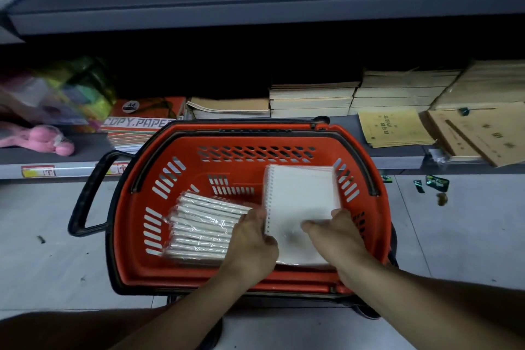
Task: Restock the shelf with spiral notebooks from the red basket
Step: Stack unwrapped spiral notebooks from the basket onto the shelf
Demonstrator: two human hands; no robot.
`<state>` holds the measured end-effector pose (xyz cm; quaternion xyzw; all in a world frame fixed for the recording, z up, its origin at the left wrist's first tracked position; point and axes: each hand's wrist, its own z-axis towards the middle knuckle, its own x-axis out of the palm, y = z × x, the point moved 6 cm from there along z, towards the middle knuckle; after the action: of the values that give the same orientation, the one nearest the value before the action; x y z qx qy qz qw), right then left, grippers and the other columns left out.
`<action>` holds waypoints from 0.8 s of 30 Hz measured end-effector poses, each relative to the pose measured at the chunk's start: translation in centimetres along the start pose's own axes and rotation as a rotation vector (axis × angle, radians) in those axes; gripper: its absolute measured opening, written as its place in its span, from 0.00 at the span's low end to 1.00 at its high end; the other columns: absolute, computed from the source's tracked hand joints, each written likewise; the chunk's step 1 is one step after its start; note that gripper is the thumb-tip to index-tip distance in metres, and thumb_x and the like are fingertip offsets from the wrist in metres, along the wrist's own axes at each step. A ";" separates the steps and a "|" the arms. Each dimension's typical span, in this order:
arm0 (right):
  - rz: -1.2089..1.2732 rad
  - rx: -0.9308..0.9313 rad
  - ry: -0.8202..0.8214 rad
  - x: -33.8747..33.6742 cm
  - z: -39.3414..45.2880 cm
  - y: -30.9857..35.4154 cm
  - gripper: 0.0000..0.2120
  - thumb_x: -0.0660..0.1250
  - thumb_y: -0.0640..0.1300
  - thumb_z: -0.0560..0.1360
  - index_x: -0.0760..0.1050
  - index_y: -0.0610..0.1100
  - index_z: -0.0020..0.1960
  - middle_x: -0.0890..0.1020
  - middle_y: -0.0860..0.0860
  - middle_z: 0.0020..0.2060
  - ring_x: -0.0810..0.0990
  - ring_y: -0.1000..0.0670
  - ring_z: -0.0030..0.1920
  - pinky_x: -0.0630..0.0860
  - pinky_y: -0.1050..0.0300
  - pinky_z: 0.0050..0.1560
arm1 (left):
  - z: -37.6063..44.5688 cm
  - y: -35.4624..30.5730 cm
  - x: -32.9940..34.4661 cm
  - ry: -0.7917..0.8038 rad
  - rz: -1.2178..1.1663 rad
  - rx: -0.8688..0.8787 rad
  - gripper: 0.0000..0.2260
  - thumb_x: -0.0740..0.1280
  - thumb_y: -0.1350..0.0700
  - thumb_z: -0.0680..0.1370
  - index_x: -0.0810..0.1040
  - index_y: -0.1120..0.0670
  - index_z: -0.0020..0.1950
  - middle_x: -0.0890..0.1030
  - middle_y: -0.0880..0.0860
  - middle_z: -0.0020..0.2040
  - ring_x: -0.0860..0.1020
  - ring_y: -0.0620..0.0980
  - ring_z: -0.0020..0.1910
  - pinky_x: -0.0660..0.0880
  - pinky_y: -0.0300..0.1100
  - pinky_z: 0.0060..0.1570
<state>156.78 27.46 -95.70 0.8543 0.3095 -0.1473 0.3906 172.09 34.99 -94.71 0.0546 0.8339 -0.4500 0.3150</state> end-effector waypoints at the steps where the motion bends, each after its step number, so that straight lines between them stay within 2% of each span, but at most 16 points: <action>1: 0.063 0.014 -0.026 -0.5 0.3 -0.1 0.26 0.71 0.44 0.74 0.68 0.38 0.69 0.77 0.46 0.57 0.77 0.42 0.61 0.72 0.56 0.55 | 0.0 0.1 -0.4 -0.017 -0.088 -0.038 0.17 0.62 0.68 0.72 0.78 0.49 0.53 0.81 0.45 0.44 0.81 0.50 0.49 0.76 0.36 0.46; 3: 0.223 0.030 -0.062 -1.8 0.5 0.3 0.14 0.69 0.37 0.74 0.76 0.35 0.59 0.81 0.44 0.51 0.80 0.42 0.52 0.73 0.56 0.49 | -0.4 -0.1 -1.5 -0.031 -0.297 -0.130 0.17 0.62 0.72 0.73 0.81 0.50 0.46 0.82 0.44 0.40 0.81 0.48 0.41 0.75 0.34 0.36; 4: 0.297 0.023 -0.071 -2.4 0.5 0.7 0.09 0.69 0.34 0.74 0.78 0.35 0.54 0.82 0.42 0.49 0.80 0.42 0.49 0.74 0.55 0.48 | -0.6 -0.2 -2.0 -0.011 -0.396 -0.162 0.18 0.63 0.73 0.73 0.83 0.52 0.47 0.84 0.45 0.40 0.81 0.47 0.39 0.75 0.33 0.35; 5: 0.361 0.001 -0.076 -3.2 0.2 1.4 0.04 0.69 0.32 0.74 0.79 0.36 0.48 0.82 0.40 0.47 0.80 0.43 0.46 0.74 0.55 0.48 | -0.8 -0.4 -2.3 0.025 -0.489 -0.176 0.18 0.63 0.74 0.74 0.85 0.54 0.50 0.86 0.48 0.41 0.81 0.48 0.40 0.75 0.34 0.37; 7: 0.465 -0.050 -0.059 -5.0 -0.4 3.2 0.07 0.68 0.30 0.74 0.78 0.38 0.40 0.81 0.39 0.44 0.78 0.44 0.44 0.72 0.53 0.46 | -1.5 -1.3 -3.0 0.108 -0.626 -0.154 0.18 0.63 0.73 0.75 0.86 0.57 0.54 0.88 0.52 0.46 0.82 0.51 0.45 0.75 0.43 0.44; 8: 0.508 -0.074 -0.035 -6.0 -0.9 4.1 0.07 0.68 0.30 0.75 0.78 0.39 0.41 0.81 0.40 0.45 0.79 0.43 0.45 0.73 0.53 0.45 | -1.8 -1.7 -3.4 0.135 -0.681 -0.137 0.17 0.64 0.72 0.76 0.85 0.56 0.55 0.88 0.53 0.49 0.82 0.53 0.47 0.75 0.46 0.47; 10: 0.565 -0.132 0.034 -7.6 -2.3 6.1 0.07 0.68 0.32 0.75 0.81 0.40 0.51 0.84 0.42 0.49 0.82 0.42 0.48 0.76 0.54 0.44 | -2.6 -2.8 -4.1 0.178 -0.785 -0.104 0.16 0.65 0.69 0.77 0.86 0.52 0.56 0.87 0.52 0.53 0.83 0.51 0.52 0.79 0.48 0.49; 12: 0.567 -0.228 0.092 -9.1 -4.2 7.8 0.12 0.68 0.36 0.77 0.80 0.44 0.59 0.85 0.45 0.52 0.83 0.44 0.52 0.79 0.51 0.46 | -3.5 -4.1 -4.8 0.232 -0.865 -0.042 0.15 0.66 0.65 0.79 0.86 0.49 0.55 0.85 0.52 0.57 0.83 0.50 0.55 0.81 0.47 0.46; 15: 0.547 -0.444 0.169 -11.2 -7.3 10.1 0.12 0.66 0.39 0.80 0.79 0.51 0.61 0.86 0.50 0.52 0.85 0.49 0.52 0.81 0.48 0.53 | -4.9 -6.7 -6.0 0.314 -0.923 0.100 0.18 0.63 0.64 0.80 0.80 0.49 0.67 0.83 0.50 0.62 0.82 0.50 0.57 0.81 0.43 0.41; 17: 0.544 -0.548 0.217 -12.4 -8.7 11.1 0.12 0.65 0.41 0.81 0.79 0.55 0.60 0.87 0.54 0.49 0.86 0.53 0.48 0.82 0.51 0.49 | -5.6 -8.5 -7.1 0.329 -0.969 0.198 0.20 0.62 0.65 0.80 0.76 0.50 0.70 0.82 0.50 0.64 0.82 0.51 0.60 0.82 0.42 0.43; 19: 0.555 -0.603 0.284 -13.7 -9.4 11.7 0.14 0.64 0.41 0.82 0.78 0.56 0.63 0.87 0.53 0.52 0.86 0.49 0.50 0.84 0.51 0.41 | -6.1 -10.3 -8.1 0.316 -1.014 0.283 0.22 0.63 0.66 0.78 0.74 0.51 0.71 0.82 0.50 0.64 0.82 0.53 0.61 0.83 0.42 0.43; 21: 0.573 -0.638 0.363 -14.6 -9.6 12.3 0.16 0.63 0.40 0.82 0.78 0.55 0.66 0.86 0.52 0.55 0.86 0.45 0.52 0.84 0.52 0.37 | -5.9 -11.8 -9.3 0.262 -1.041 0.348 0.23 0.66 0.66 0.77 0.74 0.52 0.71 0.82 0.51 0.64 0.83 0.54 0.58 0.83 0.42 0.42; 24: 0.649 -0.649 0.398 -15.7 -9.0 13.2 0.17 0.63 0.37 0.80 0.77 0.52 0.66 0.86 0.50 0.56 0.86 0.45 0.50 0.83 0.54 0.32 | -5.2 -14.5 -10.7 0.210 -1.085 0.403 0.23 0.67 0.66 0.75 0.74 0.54 0.70 0.84 0.53 0.61 0.84 0.53 0.50 0.82 0.42 0.38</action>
<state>153.36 21.13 -74.49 0.7525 0.1262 0.2518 0.5953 172.69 32.55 -76.08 -0.2770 0.6673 -0.6886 -0.0615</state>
